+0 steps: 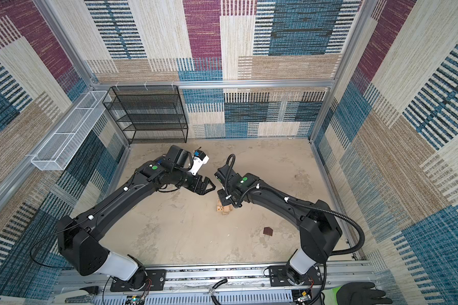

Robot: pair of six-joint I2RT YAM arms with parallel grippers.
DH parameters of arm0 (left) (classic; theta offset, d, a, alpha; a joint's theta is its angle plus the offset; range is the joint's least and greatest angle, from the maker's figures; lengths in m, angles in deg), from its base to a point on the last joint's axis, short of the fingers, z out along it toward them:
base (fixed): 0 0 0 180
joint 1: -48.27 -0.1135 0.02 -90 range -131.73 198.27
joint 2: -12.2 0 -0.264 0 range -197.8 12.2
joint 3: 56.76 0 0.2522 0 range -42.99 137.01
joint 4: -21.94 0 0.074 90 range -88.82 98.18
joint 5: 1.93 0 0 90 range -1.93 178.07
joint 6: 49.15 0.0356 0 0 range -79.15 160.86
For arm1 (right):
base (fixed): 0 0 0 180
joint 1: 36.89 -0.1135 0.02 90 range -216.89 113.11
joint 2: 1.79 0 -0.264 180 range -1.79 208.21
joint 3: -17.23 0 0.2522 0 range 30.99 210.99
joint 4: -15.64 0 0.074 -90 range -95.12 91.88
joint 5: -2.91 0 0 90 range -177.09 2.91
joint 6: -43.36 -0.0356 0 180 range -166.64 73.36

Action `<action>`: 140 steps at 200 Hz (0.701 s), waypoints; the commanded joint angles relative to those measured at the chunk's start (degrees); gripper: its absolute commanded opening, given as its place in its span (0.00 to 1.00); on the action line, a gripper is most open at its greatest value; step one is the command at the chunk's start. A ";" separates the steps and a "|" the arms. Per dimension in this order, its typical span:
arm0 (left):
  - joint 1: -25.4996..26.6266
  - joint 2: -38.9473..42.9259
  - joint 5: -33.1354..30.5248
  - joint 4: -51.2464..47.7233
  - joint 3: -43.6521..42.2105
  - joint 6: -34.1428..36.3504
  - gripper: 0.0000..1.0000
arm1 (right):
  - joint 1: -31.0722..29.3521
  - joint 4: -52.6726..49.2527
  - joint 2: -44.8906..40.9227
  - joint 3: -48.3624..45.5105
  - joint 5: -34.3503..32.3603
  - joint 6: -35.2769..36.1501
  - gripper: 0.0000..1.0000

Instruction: Build the wood block tower

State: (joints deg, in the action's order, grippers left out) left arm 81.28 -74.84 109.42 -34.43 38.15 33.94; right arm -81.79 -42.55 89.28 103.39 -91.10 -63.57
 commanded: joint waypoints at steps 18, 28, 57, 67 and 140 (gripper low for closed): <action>-0.06 0.07 0.78 0.97 -0.11 -0.64 0.92 | -0.03 0.77 -0.03 0.60 0.32 -0.29 0.32; -0.06 0.06 0.80 0.95 -0.11 -0.64 0.92 | 0.00 0.83 -0.01 0.55 0.32 -0.29 0.32; -0.06 0.07 0.79 0.95 -0.11 -0.64 0.92 | 0.01 0.82 0.08 0.63 0.50 -0.30 0.33; -0.06 0.08 0.81 0.95 -0.11 -0.64 0.92 | 0.01 0.82 0.07 0.72 0.52 -0.25 0.33; -0.14 0.10 0.76 0.96 -0.13 -0.66 0.92 | -0.01 0.57 0.17 0.79 0.16 -0.30 0.47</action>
State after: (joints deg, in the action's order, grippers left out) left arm 81.24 -74.84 109.42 -34.43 38.15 33.94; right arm -81.82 -42.57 89.39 103.78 -91.10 -63.57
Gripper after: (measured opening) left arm 0.919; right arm 0.473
